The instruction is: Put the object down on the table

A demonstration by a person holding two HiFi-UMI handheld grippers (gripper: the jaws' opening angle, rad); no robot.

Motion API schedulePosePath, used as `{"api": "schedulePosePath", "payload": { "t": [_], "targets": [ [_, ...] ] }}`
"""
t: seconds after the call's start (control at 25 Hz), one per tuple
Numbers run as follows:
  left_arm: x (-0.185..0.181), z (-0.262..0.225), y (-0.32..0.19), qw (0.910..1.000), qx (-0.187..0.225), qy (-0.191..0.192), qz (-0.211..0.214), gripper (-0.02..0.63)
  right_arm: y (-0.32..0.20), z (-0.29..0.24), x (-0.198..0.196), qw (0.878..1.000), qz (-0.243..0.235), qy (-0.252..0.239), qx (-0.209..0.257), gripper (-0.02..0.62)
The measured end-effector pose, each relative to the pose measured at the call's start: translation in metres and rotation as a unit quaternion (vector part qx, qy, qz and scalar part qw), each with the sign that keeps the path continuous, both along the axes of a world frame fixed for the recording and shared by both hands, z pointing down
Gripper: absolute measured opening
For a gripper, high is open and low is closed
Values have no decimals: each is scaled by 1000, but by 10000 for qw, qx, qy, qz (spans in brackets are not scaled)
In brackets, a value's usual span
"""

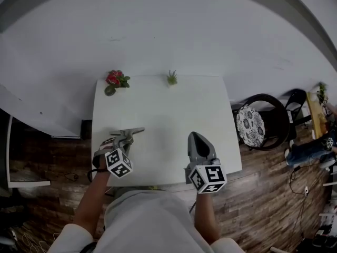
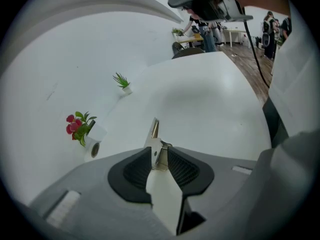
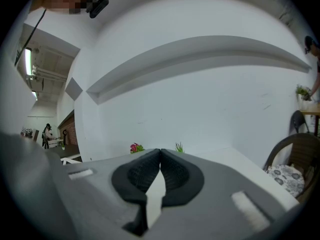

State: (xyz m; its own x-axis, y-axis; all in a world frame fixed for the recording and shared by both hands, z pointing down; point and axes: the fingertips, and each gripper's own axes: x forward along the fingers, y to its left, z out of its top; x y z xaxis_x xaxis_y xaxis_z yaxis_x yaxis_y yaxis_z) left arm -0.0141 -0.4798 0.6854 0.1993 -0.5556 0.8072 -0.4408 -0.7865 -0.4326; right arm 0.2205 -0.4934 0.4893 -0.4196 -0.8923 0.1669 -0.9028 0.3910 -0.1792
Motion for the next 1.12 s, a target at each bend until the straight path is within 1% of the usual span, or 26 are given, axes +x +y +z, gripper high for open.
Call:
{"api": "schedulePosePath", "payload": {
  "t": [0.16, 0.28, 0.4, 0.48, 0.6, 0.8, 0.88, 1.0, 1.12],
  "targets": [
    [-6, -16, 7, 9984, 30, 408, -389, 106, 5, -5, -1, 10000, -6, -59, 67, 3],
    [-11, -30, 11, 9932, 56, 878, -759, 104, 10, -8, -5, 9999, -52, -91, 115, 3],
    [-15, -45, 16, 9867, 168, 1259, -1017, 91, 16, -9, -9, 9999, -77, -93, 124, 3],
    [-20, -59, 17, 9799, 291, 1546, -1223, 80, 19, -10, -12, 9999, -96, -78, 121, 3],
    [-29, -81, 16, 9671, 525, 1969, -1525, 63, 22, -10, -16, 9998, -126, -67, 120, 3],
    [-46, -114, 12, 9446, 955, 2489, -1913, 37, 24, -12, -23, 9997, -155, -61, 158, 3],
    [-52, -126, 12, 9367, 1123, 2636, -2010, 25, 25, -14, -25, 9997, -143, -74, 192, 3],
    [-59, -139, 15, 9291, 1303, 2770, -2075, 13, 28, -16, -24, 9997, -136, -79, 212, 3],
    [-66, -156, 13, 9179, 1504, 2961, -2173, 9, 26, -19, -24, 9996, -111, -81, 230, 3]
  ]
}}
